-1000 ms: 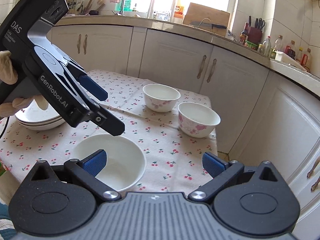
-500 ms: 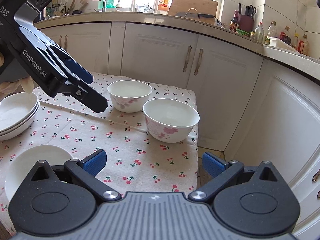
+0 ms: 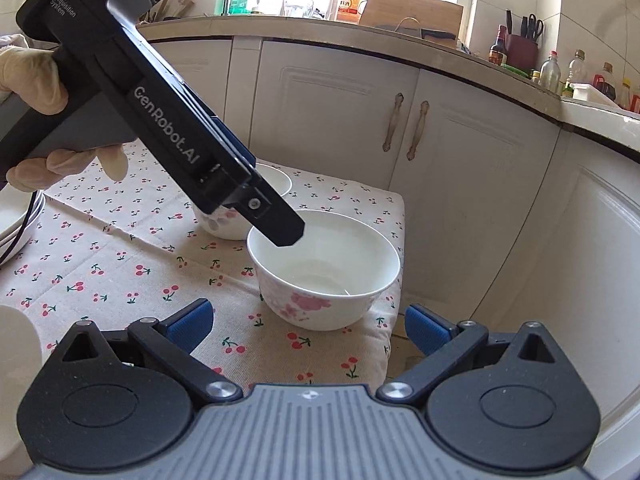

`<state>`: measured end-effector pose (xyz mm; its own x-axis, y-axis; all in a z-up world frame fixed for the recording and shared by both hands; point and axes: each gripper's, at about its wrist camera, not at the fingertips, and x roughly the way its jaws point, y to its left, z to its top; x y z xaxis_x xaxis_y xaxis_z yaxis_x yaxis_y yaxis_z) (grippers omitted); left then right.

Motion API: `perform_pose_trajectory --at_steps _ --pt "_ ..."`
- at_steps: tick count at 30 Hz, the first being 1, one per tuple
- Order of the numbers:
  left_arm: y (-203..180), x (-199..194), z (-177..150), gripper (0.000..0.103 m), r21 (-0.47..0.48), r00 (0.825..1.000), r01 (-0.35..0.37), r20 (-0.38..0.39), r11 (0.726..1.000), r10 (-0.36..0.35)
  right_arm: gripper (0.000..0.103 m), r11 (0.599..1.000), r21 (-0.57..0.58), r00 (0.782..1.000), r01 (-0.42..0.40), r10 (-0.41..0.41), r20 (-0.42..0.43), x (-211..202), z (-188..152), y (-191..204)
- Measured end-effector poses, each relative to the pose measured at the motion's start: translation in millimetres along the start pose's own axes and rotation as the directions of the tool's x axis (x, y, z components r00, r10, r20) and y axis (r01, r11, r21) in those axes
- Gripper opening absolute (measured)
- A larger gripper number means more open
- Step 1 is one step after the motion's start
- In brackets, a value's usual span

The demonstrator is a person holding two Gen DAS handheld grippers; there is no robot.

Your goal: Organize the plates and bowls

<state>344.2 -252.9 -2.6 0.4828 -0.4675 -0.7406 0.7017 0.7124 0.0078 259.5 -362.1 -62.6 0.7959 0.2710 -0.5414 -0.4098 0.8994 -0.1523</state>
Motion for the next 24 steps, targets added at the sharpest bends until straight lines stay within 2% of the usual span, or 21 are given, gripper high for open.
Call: perform_pose_trajectory --at_steps 9,15,18,24 --pt "0 29 13 0.096 0.019 0.999 0.013 -0.032 1.0 -0.012 0.103 1.0 -0.011 1.0 -0.022 0.022 -0.004 25 2 -6" --pt "3 42 14 0.095 0.016 0.998 0.02 -0.052 1.0 -0.019 0.103 0.999 0.024 1.0 -0.025 0.026 -0.016 35 1 -13" --pt "3 46 13 0.093 0.021 0.998 0.022 -0.06 1.0 -0.021 0.103 0.999 0.031 1.0 -0.029 0.03 -0.011 37 1 -14" --pt "4 53 12 0.081 0.021 0.996 0.042 -0.074 0.999 -0.04 0.095 0.999 0.036 0.999 -0.035 0.035 -0.01 37 1 -17"
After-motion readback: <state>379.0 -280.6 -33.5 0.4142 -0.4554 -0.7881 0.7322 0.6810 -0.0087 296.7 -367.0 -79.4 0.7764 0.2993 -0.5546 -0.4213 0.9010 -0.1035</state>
